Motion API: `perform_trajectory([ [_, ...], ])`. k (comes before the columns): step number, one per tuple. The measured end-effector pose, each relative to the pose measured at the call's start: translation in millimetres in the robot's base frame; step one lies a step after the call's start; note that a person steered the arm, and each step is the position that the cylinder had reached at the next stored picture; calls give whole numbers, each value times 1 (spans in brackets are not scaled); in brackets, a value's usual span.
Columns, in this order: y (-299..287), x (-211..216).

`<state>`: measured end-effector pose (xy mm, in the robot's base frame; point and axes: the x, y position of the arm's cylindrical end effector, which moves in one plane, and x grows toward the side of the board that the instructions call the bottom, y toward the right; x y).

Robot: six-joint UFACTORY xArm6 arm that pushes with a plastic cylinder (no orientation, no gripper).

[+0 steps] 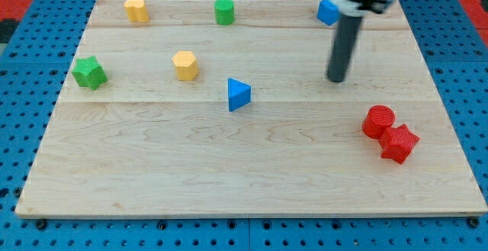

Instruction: Slide the red star to the bottom left side of the red circle

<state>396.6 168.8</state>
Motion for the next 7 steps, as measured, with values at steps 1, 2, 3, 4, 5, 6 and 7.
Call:
perform_trajectory([
  [1, 92, 1],
  [2, 128, 32],
  [3, 143, 79],
  [4, 145, 81],
  [5, 145, 81],
  [6, 144, 82],
  [7, 159, 104],
])
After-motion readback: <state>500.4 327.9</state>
